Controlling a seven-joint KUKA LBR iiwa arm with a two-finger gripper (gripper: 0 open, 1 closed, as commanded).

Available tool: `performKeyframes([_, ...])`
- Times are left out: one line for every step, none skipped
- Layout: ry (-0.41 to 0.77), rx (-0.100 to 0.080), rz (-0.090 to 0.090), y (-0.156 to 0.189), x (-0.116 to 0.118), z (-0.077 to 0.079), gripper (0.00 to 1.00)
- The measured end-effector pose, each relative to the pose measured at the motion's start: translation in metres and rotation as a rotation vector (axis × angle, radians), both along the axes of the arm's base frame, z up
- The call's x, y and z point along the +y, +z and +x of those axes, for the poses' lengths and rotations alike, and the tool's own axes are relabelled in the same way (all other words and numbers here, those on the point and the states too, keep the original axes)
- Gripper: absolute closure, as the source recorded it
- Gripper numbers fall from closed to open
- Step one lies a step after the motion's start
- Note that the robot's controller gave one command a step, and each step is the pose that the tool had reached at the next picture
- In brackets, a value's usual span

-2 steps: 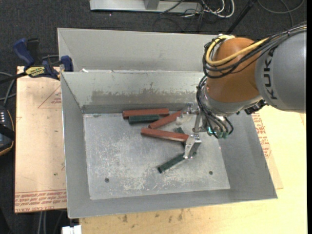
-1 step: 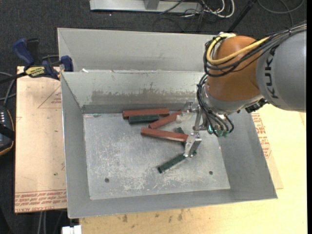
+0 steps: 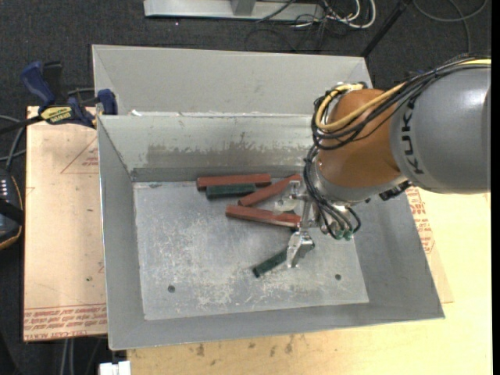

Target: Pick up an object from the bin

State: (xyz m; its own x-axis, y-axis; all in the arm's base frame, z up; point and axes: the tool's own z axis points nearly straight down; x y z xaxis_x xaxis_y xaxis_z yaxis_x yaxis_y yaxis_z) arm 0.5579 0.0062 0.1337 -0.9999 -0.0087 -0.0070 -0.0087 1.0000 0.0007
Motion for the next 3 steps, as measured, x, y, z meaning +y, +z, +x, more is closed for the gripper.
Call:
performKeyframes([0.103, -0.015, 0.001, -0.055, -0.007, -0.022, 1.0])
performKeyframes([0.103, -0.016, 0.001, -0.055, -0.007, -0.022, 1.0])
performKeyframes([0.167, -0.004, -0.002, 0.143, -0.009, -0.023, 1.0])
